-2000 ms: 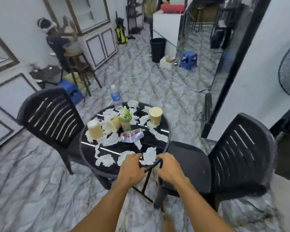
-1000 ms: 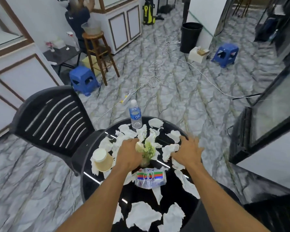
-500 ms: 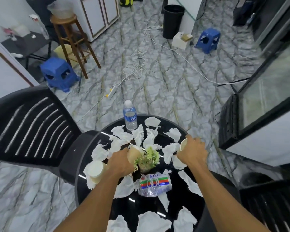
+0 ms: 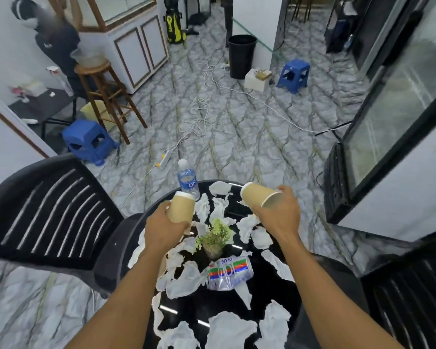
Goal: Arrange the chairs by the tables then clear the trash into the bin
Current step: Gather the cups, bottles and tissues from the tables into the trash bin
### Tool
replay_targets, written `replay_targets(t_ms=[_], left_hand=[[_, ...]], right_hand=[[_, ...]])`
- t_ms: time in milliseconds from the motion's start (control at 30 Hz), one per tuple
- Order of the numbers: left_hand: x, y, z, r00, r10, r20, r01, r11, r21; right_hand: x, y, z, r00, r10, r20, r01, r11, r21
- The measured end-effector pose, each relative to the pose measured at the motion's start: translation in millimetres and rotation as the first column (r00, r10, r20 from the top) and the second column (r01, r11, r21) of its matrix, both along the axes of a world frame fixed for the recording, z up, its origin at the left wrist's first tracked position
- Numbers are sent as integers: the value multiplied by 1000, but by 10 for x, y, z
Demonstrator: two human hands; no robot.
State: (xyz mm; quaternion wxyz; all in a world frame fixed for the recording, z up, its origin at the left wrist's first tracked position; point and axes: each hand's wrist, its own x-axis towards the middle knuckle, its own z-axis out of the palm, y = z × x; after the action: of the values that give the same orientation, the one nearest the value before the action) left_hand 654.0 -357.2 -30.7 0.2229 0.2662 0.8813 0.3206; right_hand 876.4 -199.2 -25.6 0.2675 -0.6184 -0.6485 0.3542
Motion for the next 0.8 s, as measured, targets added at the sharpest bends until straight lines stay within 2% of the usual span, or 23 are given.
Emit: replay_targets(t_ms=[67, 167, 333, 433, 567, 800], left_hand=[[259, 114, 180, 1000, -10, -11, 11, 993, 121], [887, 332, 383, 991, -133, 19, 124, 962, 243], [2307, 429, 554, 926, -363, 109, 287, 860, 422], [3192, 365, 613, 838, -525, 150, 407, 783, 471], [4347, 178, 596, 672, -728, 139, 604, 646, 467], [6095, -395, 453, 319, -943, 99, 845, 330, 420]], right_hand=[[180, -62, 97, 992, -46, -119, 46, 999, -9], [634, -181, 270, 948, -118, -296, 115, 993, -26], [1915, -561, 454, 796, -296, -528, 258, 955, -147], [2842, -959, 512, 778, -353, -519, 310, 935, -171], [4015, -1622, 546, 794, -448, -410, 444, 889, -113], [5631, -2928, 470, 649, -701, -296, 708, 699, -102]])
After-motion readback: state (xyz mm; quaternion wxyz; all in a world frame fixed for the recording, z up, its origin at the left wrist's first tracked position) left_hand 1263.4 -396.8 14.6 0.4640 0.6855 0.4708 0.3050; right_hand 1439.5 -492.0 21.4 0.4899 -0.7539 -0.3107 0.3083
